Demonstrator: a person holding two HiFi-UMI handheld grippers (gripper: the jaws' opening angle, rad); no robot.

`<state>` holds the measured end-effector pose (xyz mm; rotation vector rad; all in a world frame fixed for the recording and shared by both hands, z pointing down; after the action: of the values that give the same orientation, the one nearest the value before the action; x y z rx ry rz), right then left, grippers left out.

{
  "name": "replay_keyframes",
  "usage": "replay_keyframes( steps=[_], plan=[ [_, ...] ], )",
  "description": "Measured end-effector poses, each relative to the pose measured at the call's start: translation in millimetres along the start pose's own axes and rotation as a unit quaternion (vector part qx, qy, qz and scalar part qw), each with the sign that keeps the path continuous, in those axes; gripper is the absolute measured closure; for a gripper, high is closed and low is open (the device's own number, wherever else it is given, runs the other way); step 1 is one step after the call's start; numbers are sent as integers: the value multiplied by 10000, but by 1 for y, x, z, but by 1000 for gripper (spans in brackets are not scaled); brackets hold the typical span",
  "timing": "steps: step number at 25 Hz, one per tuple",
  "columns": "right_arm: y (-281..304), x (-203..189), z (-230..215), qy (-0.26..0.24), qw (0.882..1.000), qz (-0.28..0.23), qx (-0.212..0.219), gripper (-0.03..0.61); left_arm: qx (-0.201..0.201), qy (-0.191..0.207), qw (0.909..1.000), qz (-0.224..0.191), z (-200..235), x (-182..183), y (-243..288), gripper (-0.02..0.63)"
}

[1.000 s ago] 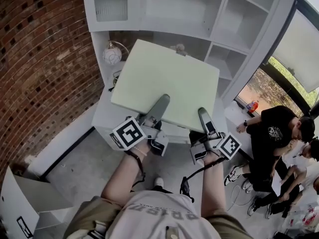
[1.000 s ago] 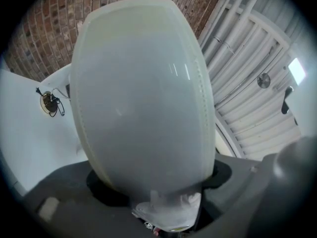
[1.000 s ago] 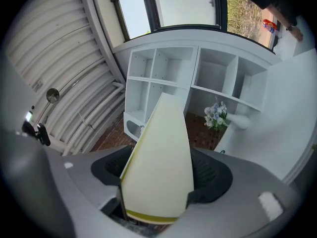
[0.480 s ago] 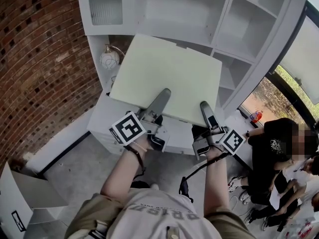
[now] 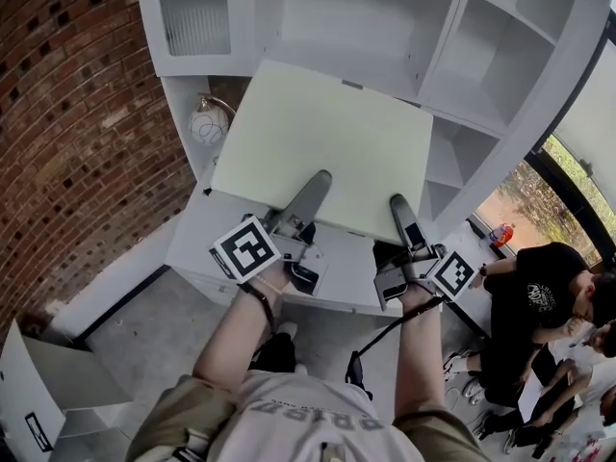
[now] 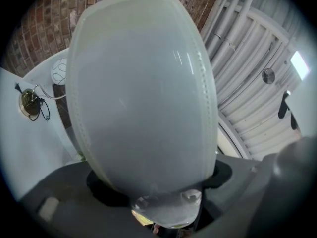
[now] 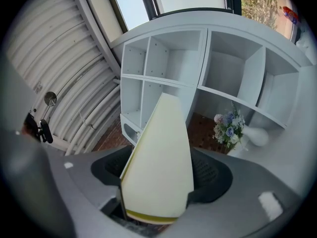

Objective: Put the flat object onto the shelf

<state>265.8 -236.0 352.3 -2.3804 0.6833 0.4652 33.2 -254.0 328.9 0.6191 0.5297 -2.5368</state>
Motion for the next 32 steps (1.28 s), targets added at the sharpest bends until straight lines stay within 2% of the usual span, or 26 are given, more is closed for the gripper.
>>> replay_keyframes(
  steps=[5,14,32],
  plan=[
    [3,4,-3,-123,9999,-107,-13,222,-157,-17,9998,73,4,1,10,218],
    [61,39,-34,-302,9992,-252,-8,222,-398,-10,9990,192,25,37,80,216],
    [122,78,-81,-164,9975,-414,-544,222,-163,-457,9980,396,69,67,157,216]
  ],
)
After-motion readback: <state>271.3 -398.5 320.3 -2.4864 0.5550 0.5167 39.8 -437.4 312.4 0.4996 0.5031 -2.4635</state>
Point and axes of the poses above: the fingertips, and each gripper's own axes: y forward along the fingers, z to its left, x out of its top, the point moved 7 cm from there along -y, backward along the fingers, and after that the axes turned 9 degrees about x, right-handed, at the moved point
